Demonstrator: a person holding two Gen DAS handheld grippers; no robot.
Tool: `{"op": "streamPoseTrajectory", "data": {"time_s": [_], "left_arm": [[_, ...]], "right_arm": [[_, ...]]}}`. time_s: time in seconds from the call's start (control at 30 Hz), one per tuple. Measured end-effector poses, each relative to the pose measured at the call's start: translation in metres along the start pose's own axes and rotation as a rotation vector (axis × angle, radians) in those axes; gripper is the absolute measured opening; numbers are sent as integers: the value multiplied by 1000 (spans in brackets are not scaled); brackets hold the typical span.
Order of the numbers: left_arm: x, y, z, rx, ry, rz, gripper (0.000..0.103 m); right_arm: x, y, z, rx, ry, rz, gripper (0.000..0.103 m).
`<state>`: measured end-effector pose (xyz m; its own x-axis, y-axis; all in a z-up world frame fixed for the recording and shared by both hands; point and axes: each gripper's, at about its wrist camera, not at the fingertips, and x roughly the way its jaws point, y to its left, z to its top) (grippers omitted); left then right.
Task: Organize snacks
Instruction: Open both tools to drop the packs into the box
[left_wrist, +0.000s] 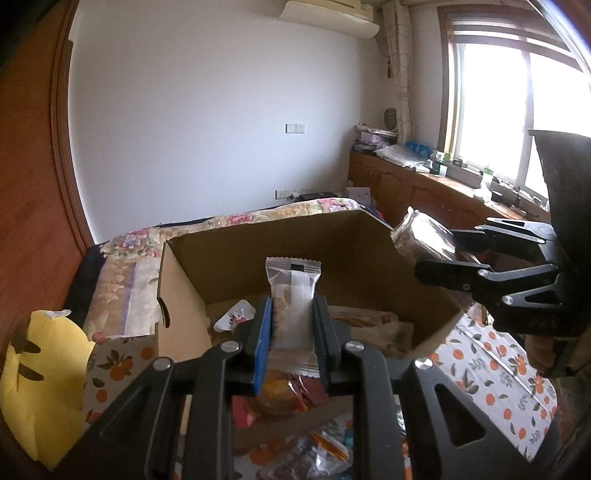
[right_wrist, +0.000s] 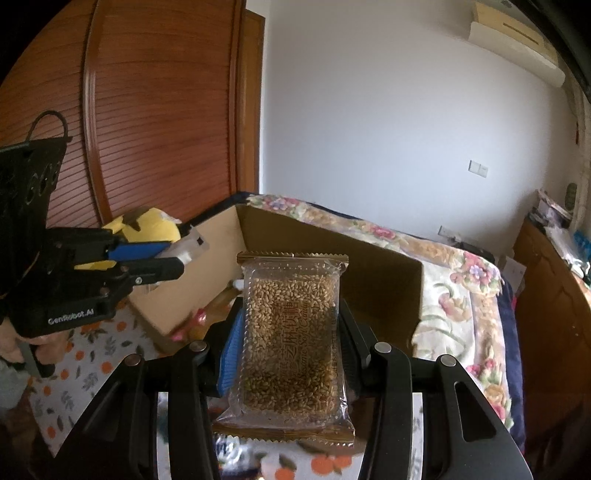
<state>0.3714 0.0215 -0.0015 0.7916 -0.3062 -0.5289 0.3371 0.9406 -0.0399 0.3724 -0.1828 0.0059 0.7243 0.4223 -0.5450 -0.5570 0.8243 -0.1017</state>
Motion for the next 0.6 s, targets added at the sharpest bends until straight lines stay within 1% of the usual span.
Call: {"op": "streamPoseTrajectory", "data": {"time_s": [0.13, 0.37, 0.6], "left_arm": [[17, 9, 1, -11, 11, 0, 20], [36, 16, -4, -17, 41, 1, 20], [43, 14, -10, -8, 60, 0, 20]], "right_arm": [[21, -6, 4, 12, 4, 3, 46], [55, -10, 0, 27, 52, 5, 46], [68, -12, -6, 28, 88, 3, 46]]}}
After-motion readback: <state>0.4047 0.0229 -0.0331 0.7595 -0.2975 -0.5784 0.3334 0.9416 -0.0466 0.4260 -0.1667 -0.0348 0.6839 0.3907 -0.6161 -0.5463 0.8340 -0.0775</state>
